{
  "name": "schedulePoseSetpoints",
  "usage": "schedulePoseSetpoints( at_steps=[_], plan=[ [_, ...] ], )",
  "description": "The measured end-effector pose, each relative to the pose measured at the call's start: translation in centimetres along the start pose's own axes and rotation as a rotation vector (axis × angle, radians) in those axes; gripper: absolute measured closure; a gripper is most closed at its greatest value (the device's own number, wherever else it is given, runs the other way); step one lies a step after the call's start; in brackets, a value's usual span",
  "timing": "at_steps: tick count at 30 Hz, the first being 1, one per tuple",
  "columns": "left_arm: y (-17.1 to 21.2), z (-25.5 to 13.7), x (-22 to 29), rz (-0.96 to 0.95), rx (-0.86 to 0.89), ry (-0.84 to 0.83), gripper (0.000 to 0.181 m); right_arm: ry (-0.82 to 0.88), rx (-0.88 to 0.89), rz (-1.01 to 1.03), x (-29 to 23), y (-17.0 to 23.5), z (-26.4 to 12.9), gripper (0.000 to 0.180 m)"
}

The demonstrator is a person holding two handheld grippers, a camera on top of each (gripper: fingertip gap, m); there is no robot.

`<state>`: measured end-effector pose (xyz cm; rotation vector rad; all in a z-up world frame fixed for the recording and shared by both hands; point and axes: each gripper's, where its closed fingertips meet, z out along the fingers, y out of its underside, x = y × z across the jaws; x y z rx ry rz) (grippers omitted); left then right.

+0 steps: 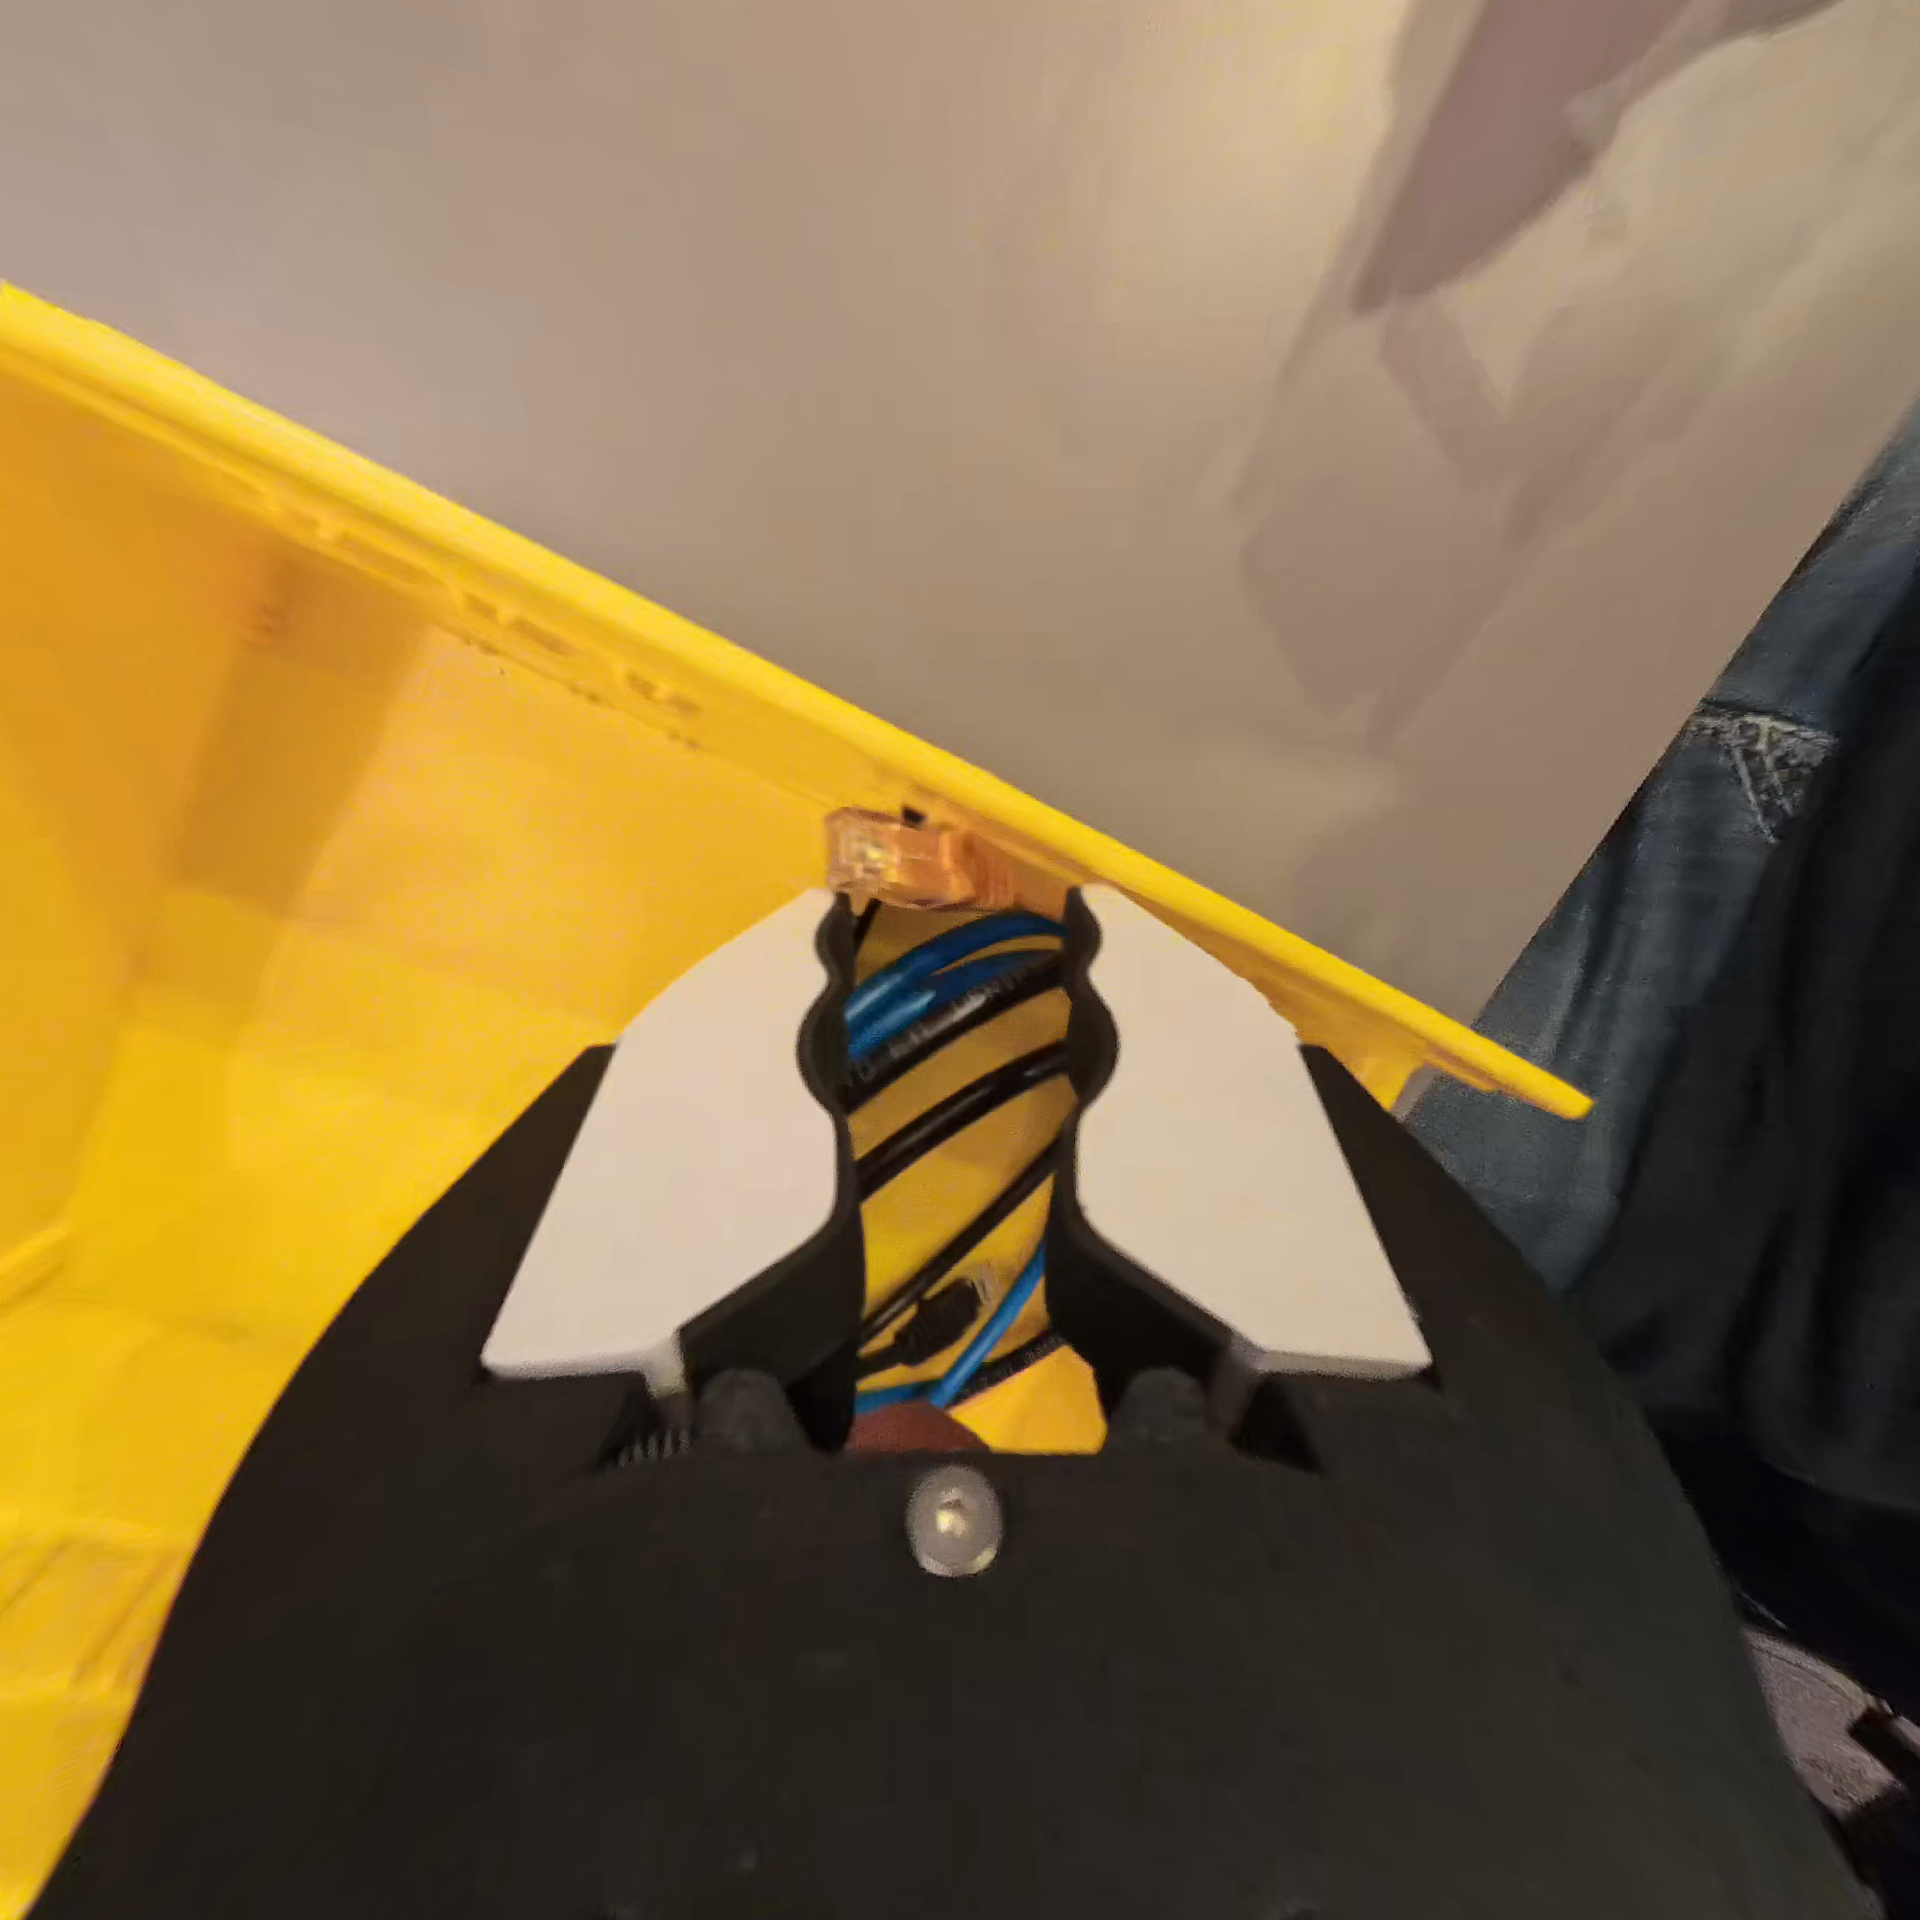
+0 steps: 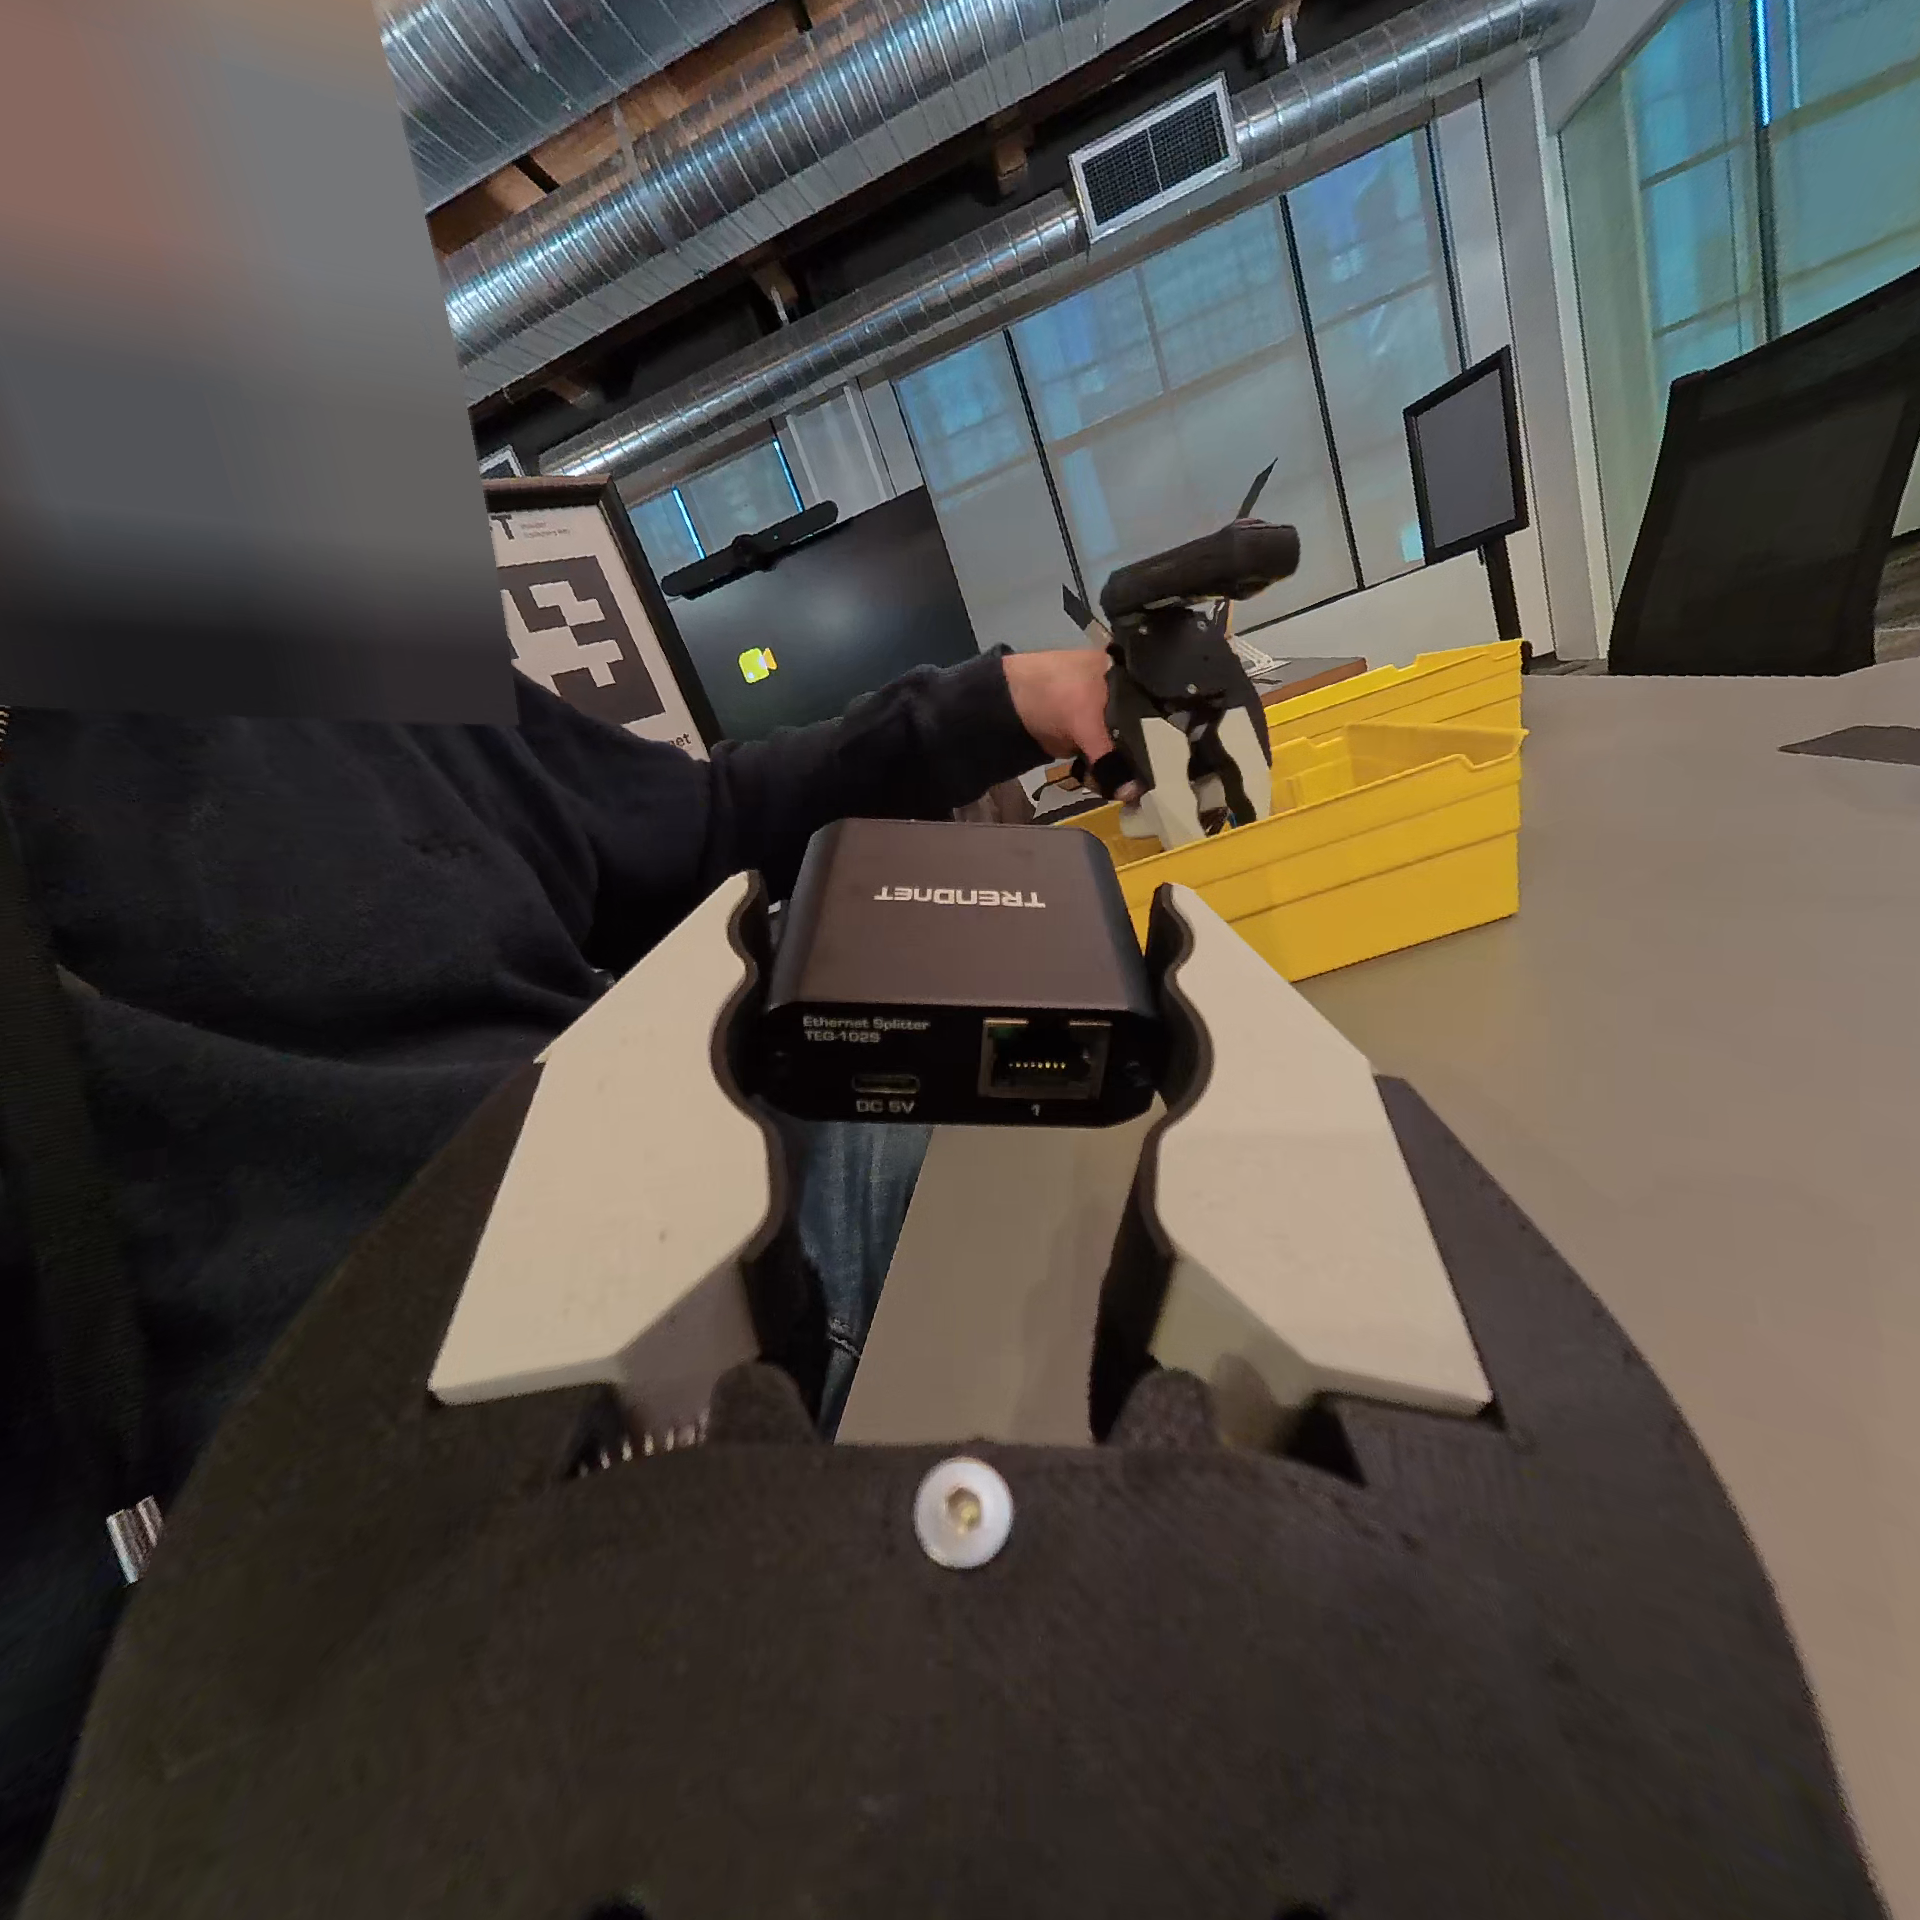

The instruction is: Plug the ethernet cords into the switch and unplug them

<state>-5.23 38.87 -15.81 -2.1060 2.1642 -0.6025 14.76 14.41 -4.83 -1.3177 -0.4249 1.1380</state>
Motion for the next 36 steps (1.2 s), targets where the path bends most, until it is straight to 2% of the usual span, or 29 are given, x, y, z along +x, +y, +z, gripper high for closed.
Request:
schedulePoseSetpoints(
  at_steps=[5,7,12,19,28,36],
  plan=[
    [-1.1,-0.3,0.2,-0.039,0.106,0.096,0.16,0.003,-0.003,-0.004,0.2,0.1,0.0,0.107],
    [-1.5,-0.8,0.1,-0.037,0.152,0.077,0.166,0.002,-0.001,-0.003,0.2,0.0,0.0,0.107],
    [-2.0,-3.6,-0.1,-0.03,0.267,-0.021,0.167,0.004,-0.002,-0.002,0.3,0.0,0.0,0.107],
    [-3.4,-10.9,1.1,0.066,0.386,-0.204,0.167,0.008,0.002,-0.016,0.1,-0.2,0.0,0.107],
    [-7.9,-22.0,2.6,0.173,0.545,-0.474,0.167,0.006,0.017,-0.041,-0.6,-0.7,-0.1,0.108],
    [-11.7,-26.4,4.9,0.263,0.649,-0.613,0.167,0.018,0.015,-0.055,-0.9,-0.9,-0.5,0.108]
  ],
)
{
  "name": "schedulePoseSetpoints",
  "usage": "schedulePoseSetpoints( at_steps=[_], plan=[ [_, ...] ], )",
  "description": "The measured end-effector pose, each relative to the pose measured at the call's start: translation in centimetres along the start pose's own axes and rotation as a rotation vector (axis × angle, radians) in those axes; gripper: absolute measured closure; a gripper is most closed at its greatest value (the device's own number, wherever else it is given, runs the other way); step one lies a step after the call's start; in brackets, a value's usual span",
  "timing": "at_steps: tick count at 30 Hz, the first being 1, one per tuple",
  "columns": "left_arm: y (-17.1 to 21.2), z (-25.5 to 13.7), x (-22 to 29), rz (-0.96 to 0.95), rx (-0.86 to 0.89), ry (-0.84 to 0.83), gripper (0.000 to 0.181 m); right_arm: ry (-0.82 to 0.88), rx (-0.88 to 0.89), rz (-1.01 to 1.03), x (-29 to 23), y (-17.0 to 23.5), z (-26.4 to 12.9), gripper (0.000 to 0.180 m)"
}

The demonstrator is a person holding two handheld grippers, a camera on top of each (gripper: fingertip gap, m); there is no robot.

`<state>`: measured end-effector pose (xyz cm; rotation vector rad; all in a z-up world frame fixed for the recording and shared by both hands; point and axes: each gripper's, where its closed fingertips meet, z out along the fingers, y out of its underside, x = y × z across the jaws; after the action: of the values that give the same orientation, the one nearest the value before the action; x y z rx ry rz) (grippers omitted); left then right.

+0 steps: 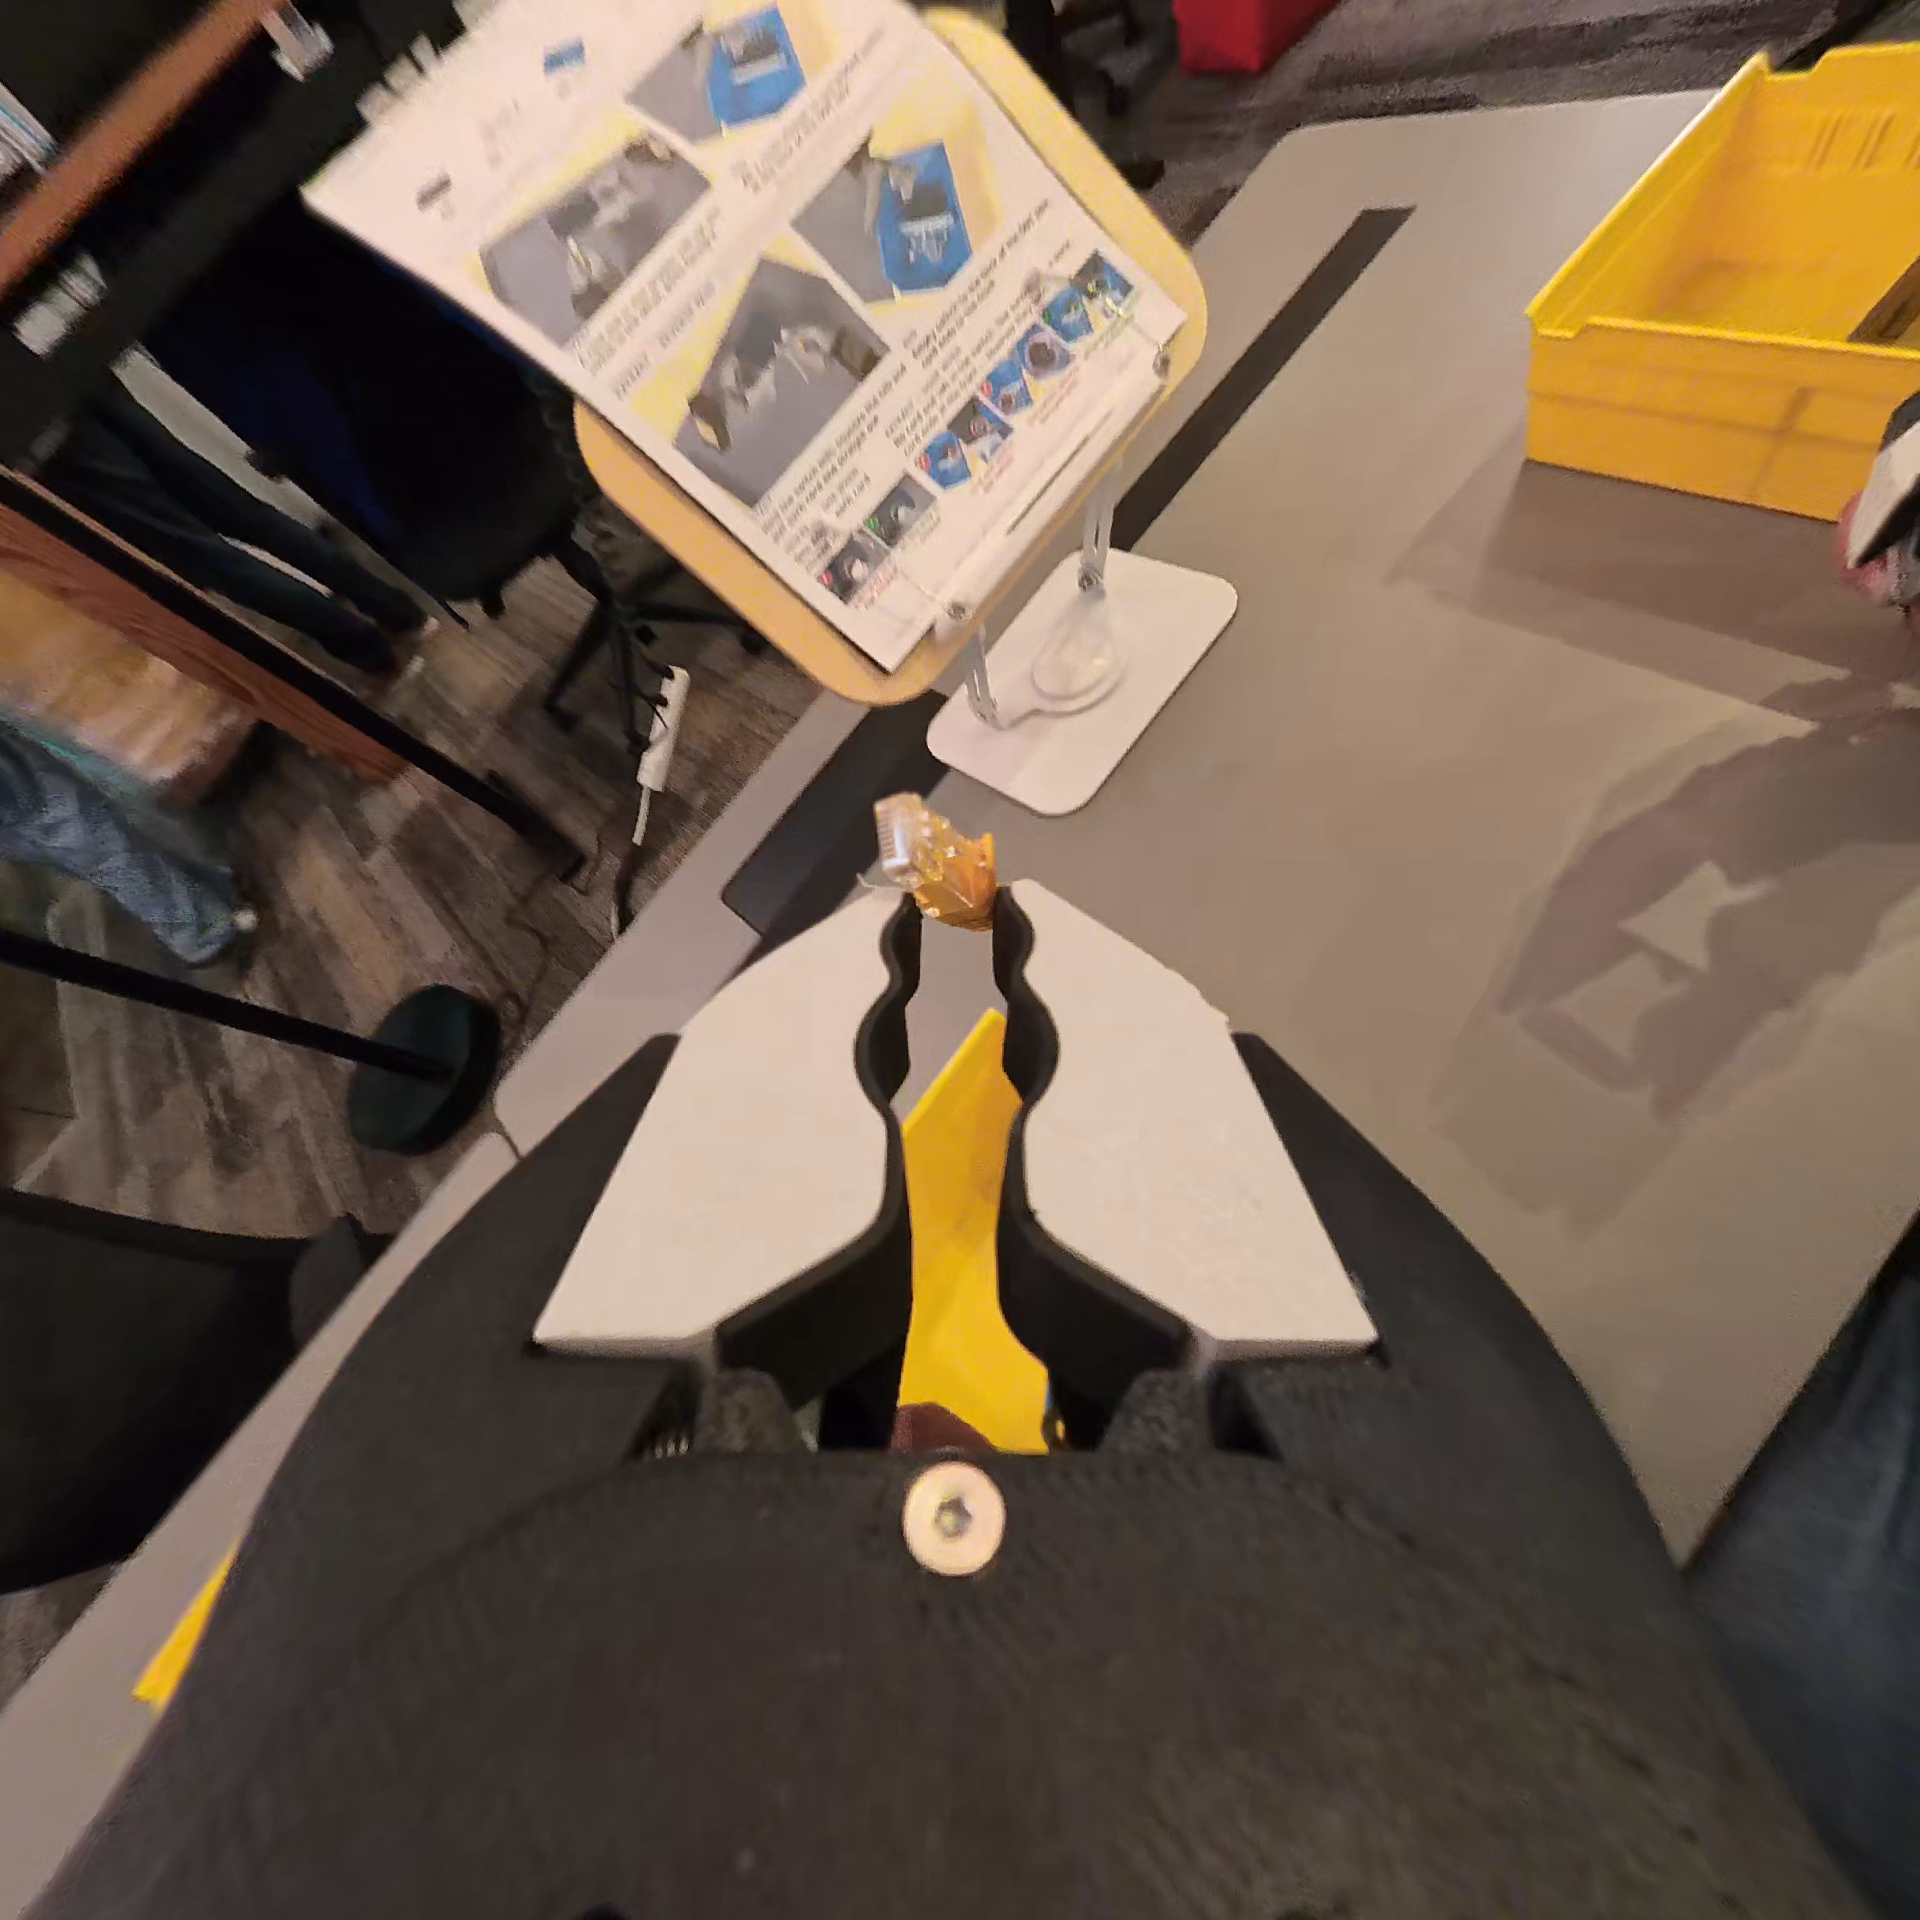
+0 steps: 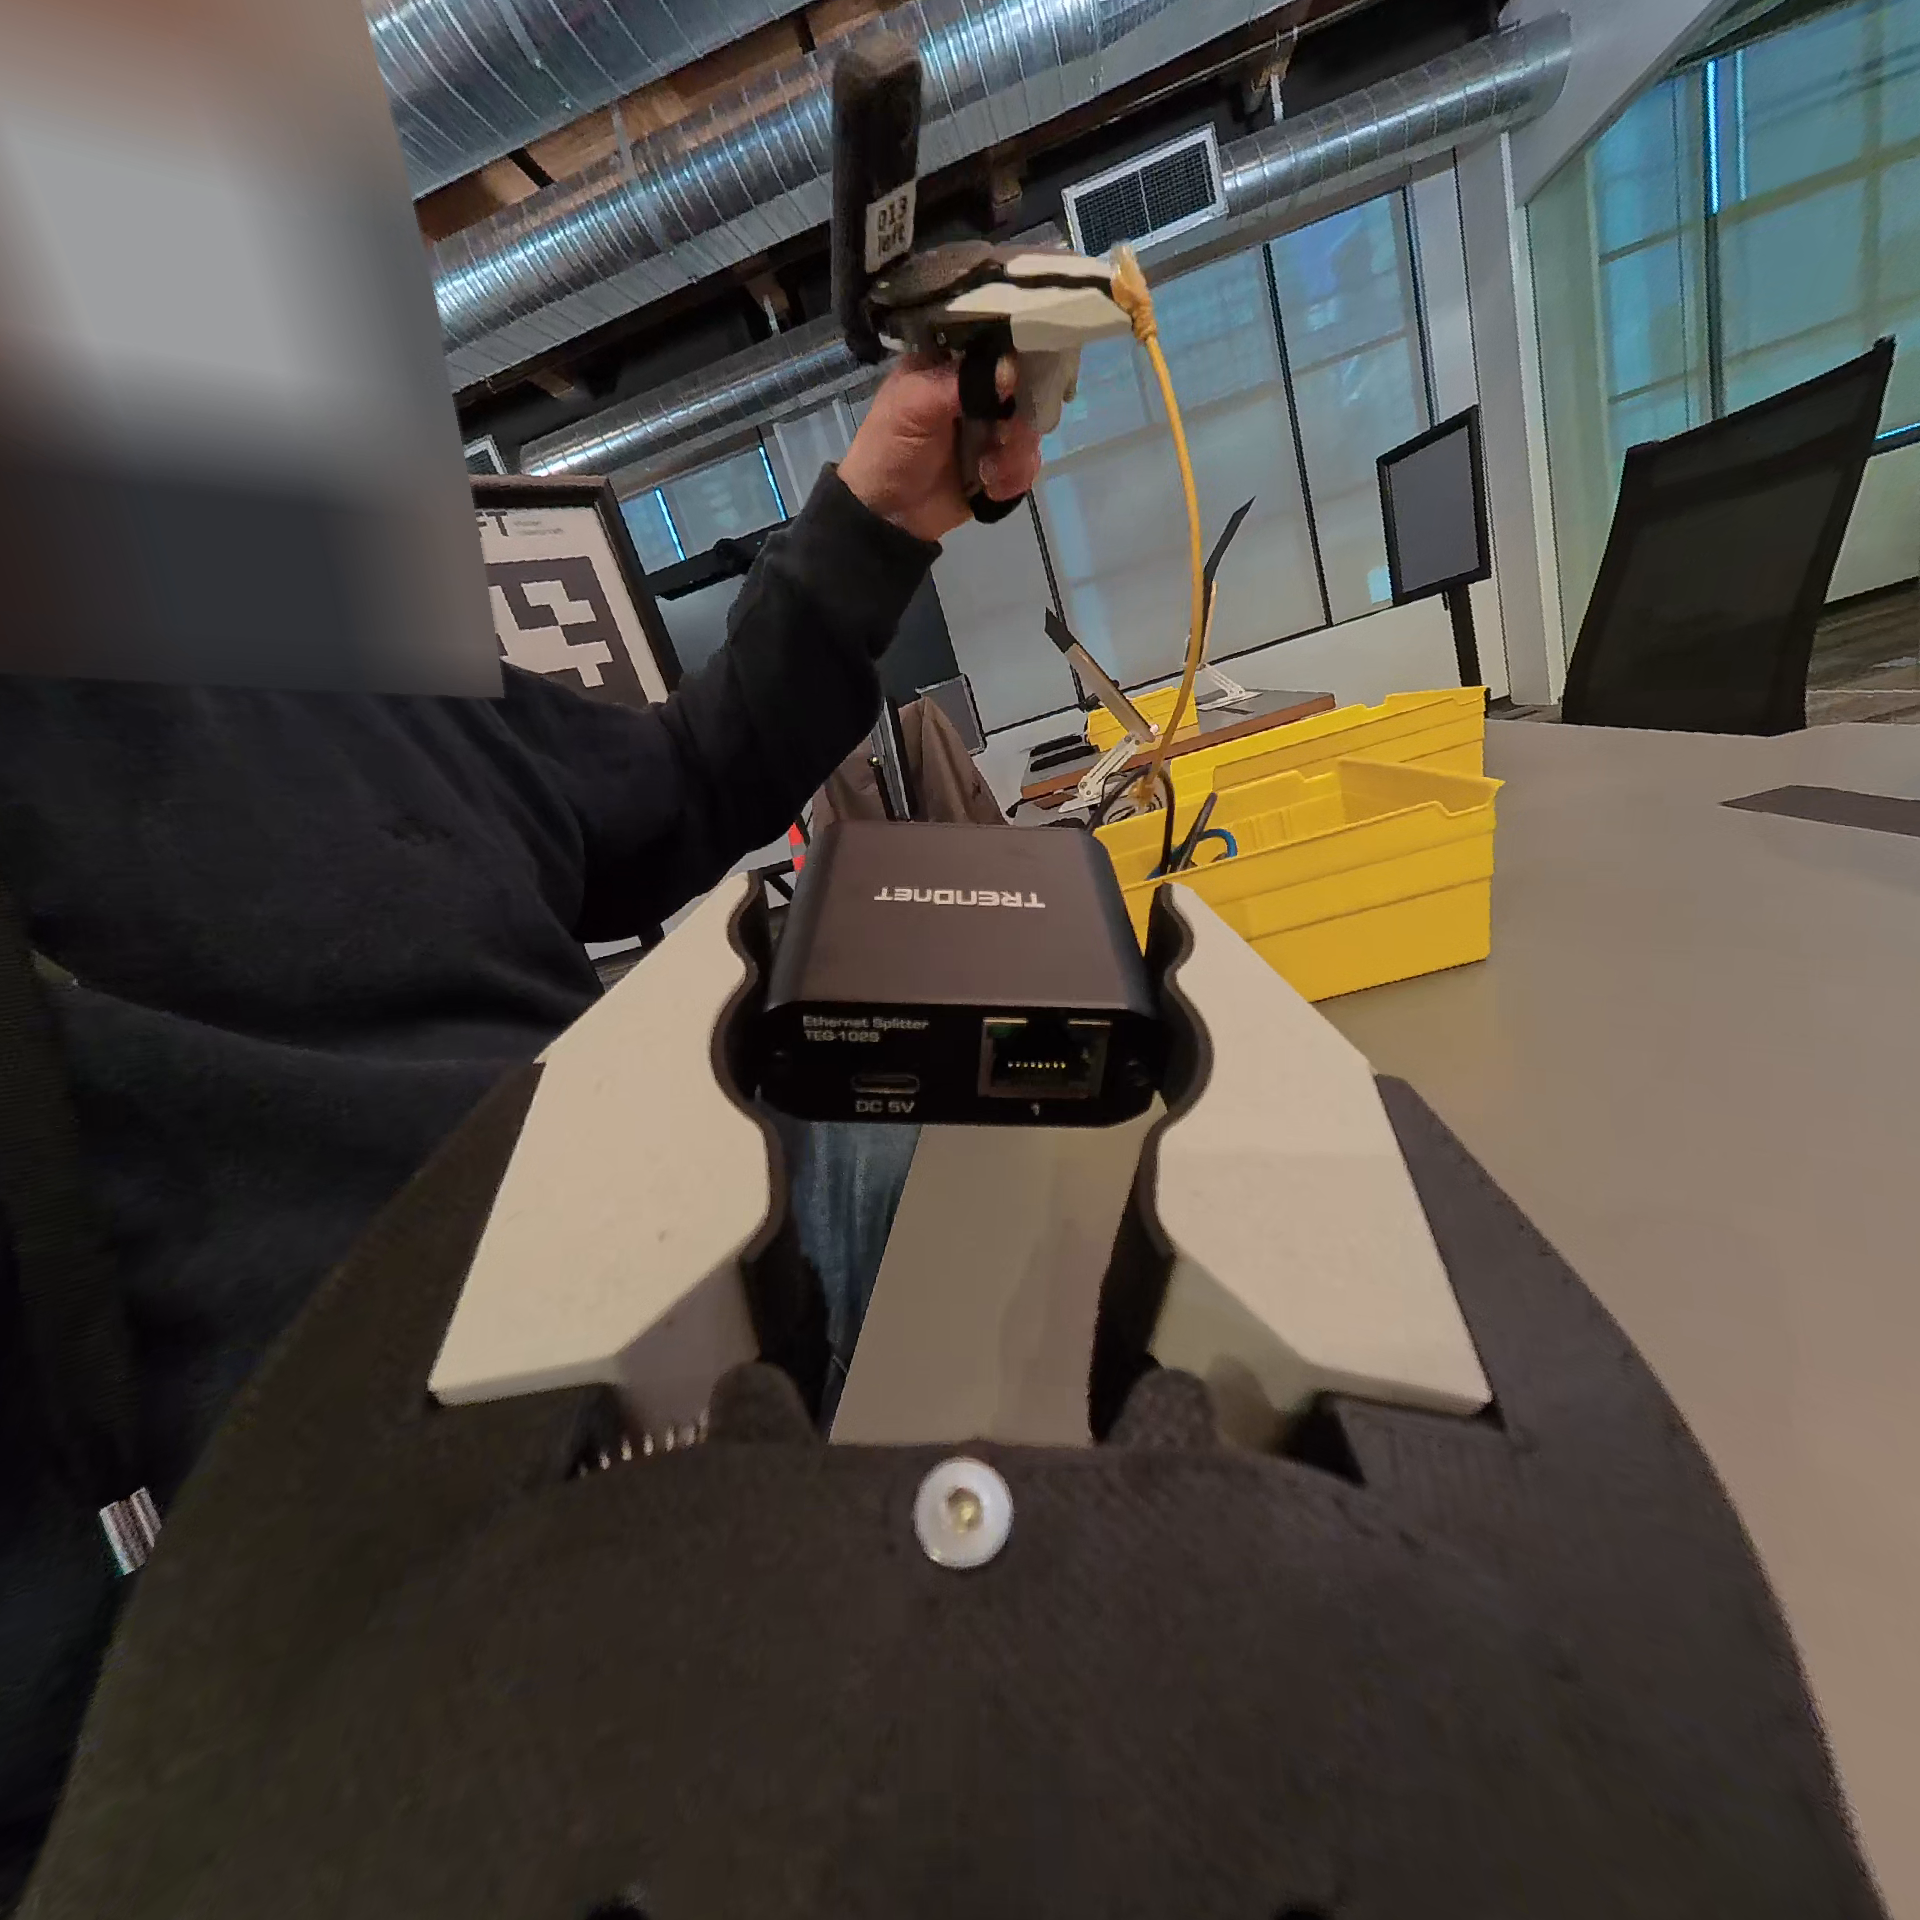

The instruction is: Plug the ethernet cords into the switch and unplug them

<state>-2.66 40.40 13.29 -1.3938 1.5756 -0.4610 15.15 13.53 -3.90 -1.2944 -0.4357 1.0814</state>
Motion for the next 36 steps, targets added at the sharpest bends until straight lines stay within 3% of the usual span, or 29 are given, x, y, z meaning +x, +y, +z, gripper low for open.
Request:
schedulePoseSetpoints(
  at_steps=[5,8,11,15,19,24,27,30,36],
  plan=[
    [-3.2,-0.5,-0.1,0.068,0.07,-0.09,0.167,0.004,0.01,-0.003,-0.1,-0.1,-0.2,0.108],
    [-4.0,-1.5,-1.8,-0.053,0.198,-0.116,0.168,0.003,0.014,-0.004,-0.2,-0.1,-0.3,0.108],
    [-1.6,-2.1,-4.8,-0.308,0.332,-0.083,0.168,-0.001,0.025,-0.006,-0.3,-0.2,-0.4,0.108],
    [4.2,-0.1,-6.3,-0.496,0.326,-0.077,0.168,-0.006,0.022,-0.003,-0.4,-0.1,-0.3,0.108],
    [6.6,1.8,-5.1,-0.499,0.281,-0.076,0.168,-0.002,0.0,-0.007,-0.4,-0.1,-0.1,0.108],
    [2.5,-1.2,-6.1,-0.403,0.379,-0.141,0.168,0.008,-0.001,-0.015,-0.2,-0.4,0.1,0.107],
    [0.0,-0.5,-3.9,-0.296,0.337,-0.1,0.168,0.013,-0.004,-0.018,0.0,-0.3,0.2,0.107],
    [-2.2,1.6,1.0,-0.258,0.294,0.081,0.168,0.016,-0.007,-0.022,0.1,-0.2,0.2,0.108],
    [-2.7,10.0,14.0,-0.019,0.054,0.428,0.168,0.027,-0.022,-0.038,-0.4,0.0,-0.3,0.108]
  ],
)
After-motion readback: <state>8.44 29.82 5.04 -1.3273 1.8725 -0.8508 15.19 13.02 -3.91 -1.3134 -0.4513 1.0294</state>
